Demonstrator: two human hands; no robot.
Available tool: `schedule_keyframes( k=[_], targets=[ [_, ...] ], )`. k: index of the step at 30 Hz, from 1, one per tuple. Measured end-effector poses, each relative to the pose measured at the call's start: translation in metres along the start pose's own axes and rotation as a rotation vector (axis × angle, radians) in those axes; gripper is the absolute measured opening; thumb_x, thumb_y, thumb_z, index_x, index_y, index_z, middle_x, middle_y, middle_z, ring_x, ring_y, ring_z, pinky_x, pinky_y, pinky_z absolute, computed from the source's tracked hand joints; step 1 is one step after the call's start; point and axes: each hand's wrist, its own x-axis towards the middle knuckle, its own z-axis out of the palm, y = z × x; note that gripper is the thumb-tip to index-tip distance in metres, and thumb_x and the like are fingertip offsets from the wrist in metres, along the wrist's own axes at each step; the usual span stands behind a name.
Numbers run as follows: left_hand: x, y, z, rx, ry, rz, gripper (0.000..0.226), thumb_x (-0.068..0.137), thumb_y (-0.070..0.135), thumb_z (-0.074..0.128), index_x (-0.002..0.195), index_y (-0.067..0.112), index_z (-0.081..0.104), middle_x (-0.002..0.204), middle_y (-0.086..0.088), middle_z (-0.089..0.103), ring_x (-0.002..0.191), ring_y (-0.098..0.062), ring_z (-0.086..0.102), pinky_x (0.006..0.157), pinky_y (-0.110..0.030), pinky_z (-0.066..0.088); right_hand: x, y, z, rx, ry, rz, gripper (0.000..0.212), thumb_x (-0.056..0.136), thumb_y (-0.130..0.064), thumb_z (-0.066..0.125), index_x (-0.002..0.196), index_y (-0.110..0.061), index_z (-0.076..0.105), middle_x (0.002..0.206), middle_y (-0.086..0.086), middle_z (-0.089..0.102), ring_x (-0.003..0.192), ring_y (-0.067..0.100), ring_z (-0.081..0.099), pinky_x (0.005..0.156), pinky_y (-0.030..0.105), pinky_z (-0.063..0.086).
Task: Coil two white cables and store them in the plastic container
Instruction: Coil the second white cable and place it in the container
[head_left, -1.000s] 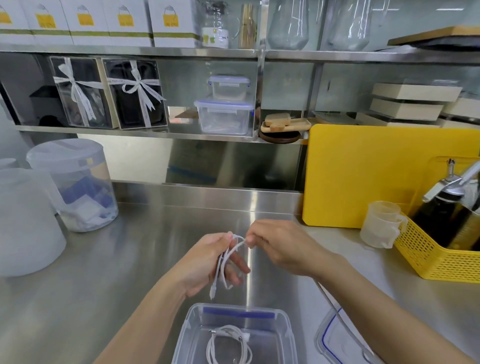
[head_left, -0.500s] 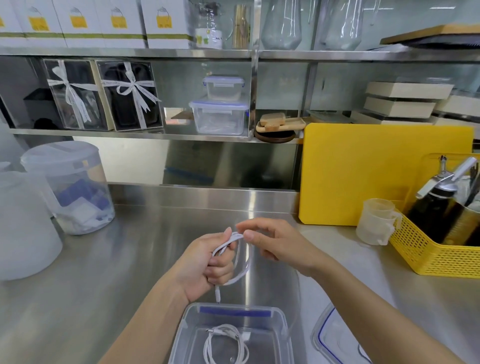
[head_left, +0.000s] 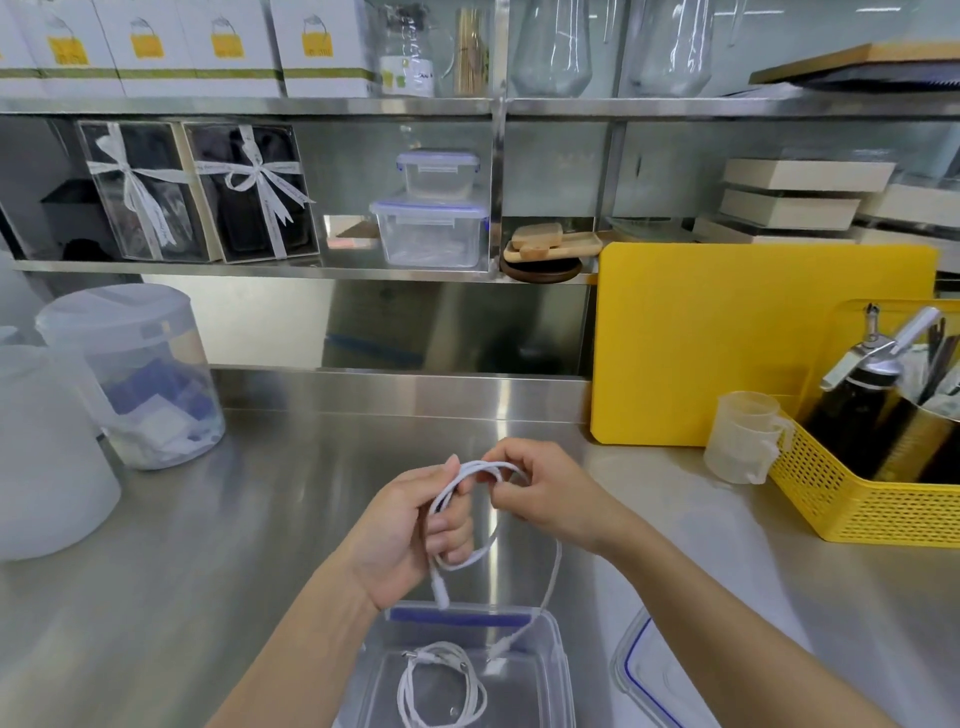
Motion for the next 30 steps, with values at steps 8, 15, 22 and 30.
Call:
schedule_keyframes(
  k=[8, 15, 22, 30],
  targets=[
    [-0.003, -0.009, 0.001, 0.053, 0.057, -0.024, 0.027, 0.074, 0.036, 0.063, 0.064, 0.011, 0.068, 0.034, 0.001, 0.04, 0.036, -0.015, 0.043, 0.052, -0.029, 0.051, -0.005, 0.005, -0.001, -0.053, -0.004, 0.026, 0.018, 0.077, -0.009, 0.062, 0.077, -0.027, 0.063, 0.066, -0.011, 0.058, 0.059, 0.001, 0.051, 0.058, 0.021, 0.046],
    [-0.001, -0.004, 0.004, 0.139, 0.017, -0.165, 0.036, 0.086, 0.038, 0.05, 0.079, 0.007, 0.066, 0.041, 0.008, 0.031, 0.031, -0.002, 0.023, 0.033, -0.017, 0.028, -0.012, 0.015, -0.005, -0.07, -0.084, 0.038, 0.013, 0.074, -0.01, 0.064, 0.074, -0.023, 0.062, 0.061, -0.011, 0.054, 0.055, 0.002, 0.045, 0.056, 0.024, 0.04],
    [-0.007, 0.009, -0.002, 0.023, 0.234, -0.033, 0.033, 0.079, 0.034, 0.051, 0.053, 0.015, 0.05, 0.034, 0.01, 0.025, 0.031, -0.005, 0.008, 0.032, -0.012, 0.016, -0.022, 0.026, -0.026, 0.217, -0.006, 0.028, 0.014, 0.079, -0.021, 0.071, 0.092, -0.02, 0.066, 0.076, -0.008, 0.066, 0.063, -0.002, 0.056, 0.057, 0.012, 0.044],
    [0.001, 0.0, 0.016, 0.055, 0.141, 0.065, 0.037, 0.085, 0.036, 0.046, 0.053, 0.017, 0.048, 0.034, 0.011, 0.026, 0.027, -0.003, 0.014, 0.032, -0.012, 0.023, -0.018, 0.009, -0.002, 0.453, -0.082, 0.016, 0.026, 0.093, -0.038, 0.046, 0.106, -0.025, 0.065, 0.088, -0.003, 0.07, 0.043, 0.002, 0.038, 0.039, 0.013, 0.031]
  ],
)
